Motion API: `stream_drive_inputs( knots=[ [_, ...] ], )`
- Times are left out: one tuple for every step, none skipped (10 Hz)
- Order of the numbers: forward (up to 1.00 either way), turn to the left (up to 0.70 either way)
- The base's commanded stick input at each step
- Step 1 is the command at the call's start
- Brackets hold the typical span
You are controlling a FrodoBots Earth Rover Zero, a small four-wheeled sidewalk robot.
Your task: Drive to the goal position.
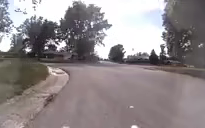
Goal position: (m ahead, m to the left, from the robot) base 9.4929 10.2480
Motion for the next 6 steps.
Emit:
stream_drive_inputs(
  knots=[
    [0.85, 0.0],
    [0.85, 0.0],
    [0.85, 0.0],
    [0.85, 0.0],
    [0.85, 0.0],
    [0.85, 0.0]
  ],
)
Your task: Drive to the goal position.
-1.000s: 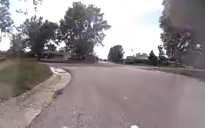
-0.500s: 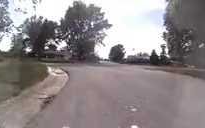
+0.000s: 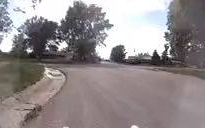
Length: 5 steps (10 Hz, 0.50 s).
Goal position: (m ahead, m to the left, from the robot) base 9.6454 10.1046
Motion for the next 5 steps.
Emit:
stream_drive_inputs(
  knots=[
    [0.85, 0.0],
    [0.85, 0.0],
    [0.85, 0.0],
    [0.85, 0.0],
    [0.85, 0.07]
  ],
)
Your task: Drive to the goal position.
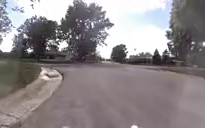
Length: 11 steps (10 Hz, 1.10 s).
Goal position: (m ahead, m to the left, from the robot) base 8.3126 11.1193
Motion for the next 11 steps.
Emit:
stream_drive_inputs(
  knots=[
    [0.85, 0.14],
    [0.85, 0.2],
    [0.85, 0.27],
    [0.85, 0.33],
    [0.85, 0.18],
    [0.85, 0.05],
    [0.85, 0.0],
    [0.85, 0.0],
    [0.85, 0.0],
    [0.85, 0.0],
    [0.85, 0.0]
  ],
)
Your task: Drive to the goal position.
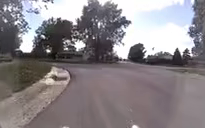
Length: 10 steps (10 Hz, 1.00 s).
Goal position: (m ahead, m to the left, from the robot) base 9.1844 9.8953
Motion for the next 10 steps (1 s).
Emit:
stream_drive_inputs(
  knots=[
    [0.85, 0.0],
    [0.85, 0.0],
    [0.85, 0.0],
    [0.85, 0.0],
    [0.85, 0.0],
    [0.85, 0.05],
    [0.85, 0.1],
    [0.85, 0.15],
    [0.85, 0.2],
    [0.85, 0.31]
  ],
)
